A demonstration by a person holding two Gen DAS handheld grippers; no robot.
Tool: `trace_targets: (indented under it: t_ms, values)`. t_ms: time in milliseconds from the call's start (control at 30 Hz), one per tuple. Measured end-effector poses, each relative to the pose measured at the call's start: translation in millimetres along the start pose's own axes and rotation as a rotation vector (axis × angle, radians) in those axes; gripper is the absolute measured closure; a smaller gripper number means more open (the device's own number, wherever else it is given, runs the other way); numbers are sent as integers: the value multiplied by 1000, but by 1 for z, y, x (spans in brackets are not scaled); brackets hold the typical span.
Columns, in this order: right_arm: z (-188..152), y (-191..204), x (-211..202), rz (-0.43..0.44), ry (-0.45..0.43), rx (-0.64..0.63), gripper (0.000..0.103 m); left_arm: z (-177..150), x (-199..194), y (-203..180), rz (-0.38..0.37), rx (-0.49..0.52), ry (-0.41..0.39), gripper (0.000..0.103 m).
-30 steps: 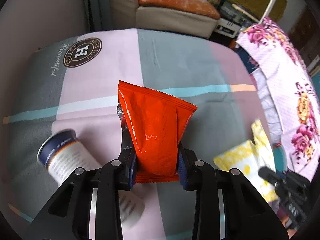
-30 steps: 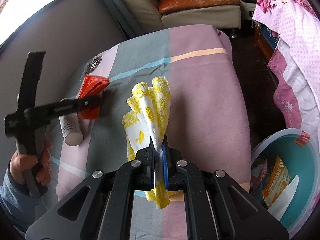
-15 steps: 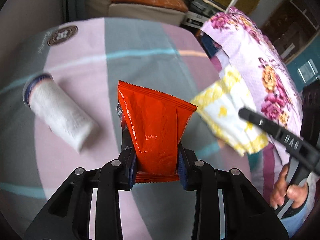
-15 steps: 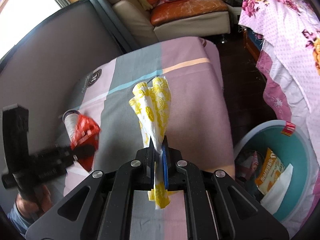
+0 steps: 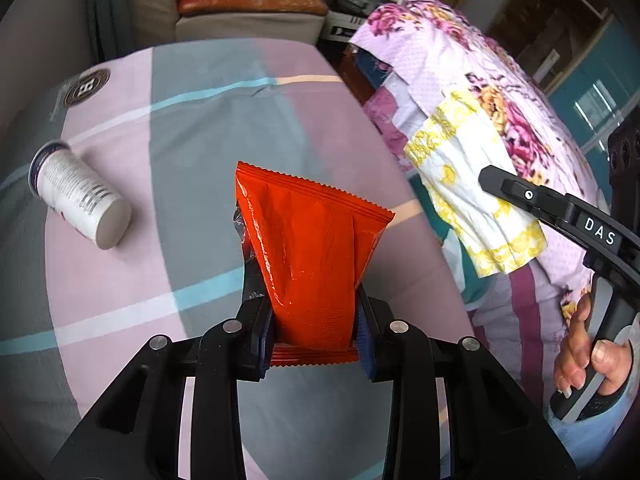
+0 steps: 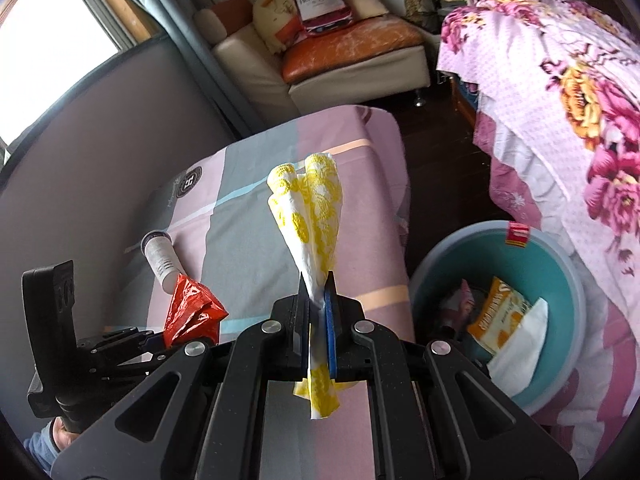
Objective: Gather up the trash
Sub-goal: 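Carry red packet and napkin over the teal bin and open the left tool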
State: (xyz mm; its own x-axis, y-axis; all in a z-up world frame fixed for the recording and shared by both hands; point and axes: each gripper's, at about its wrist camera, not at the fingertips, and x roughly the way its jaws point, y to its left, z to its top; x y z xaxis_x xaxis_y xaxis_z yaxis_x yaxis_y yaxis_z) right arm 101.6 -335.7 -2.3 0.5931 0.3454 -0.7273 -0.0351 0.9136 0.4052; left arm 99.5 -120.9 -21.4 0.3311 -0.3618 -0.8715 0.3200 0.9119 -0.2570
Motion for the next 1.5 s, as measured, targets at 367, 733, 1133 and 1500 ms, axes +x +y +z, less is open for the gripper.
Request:
trace_targets:
  t_ms: [367, 733, 1133, 1500]
  values:
    - [-14, -41, -42, -11, -72, 72, 97, 3, 3, -59, 44, 129, -10, 69]
    - [-26, -83, -75, -24, -131, 148, 97, 8, 13, -108, 61, 227, -3, 69]
    - [-36, -133, -101, -68, -174, 243, 97, 31, 45, -160, 30, 293, 19, 69]
    - [-32, -165, -90, -111, -144, 300, 97, 40, 94, -182, -23, 318, 94, 52]
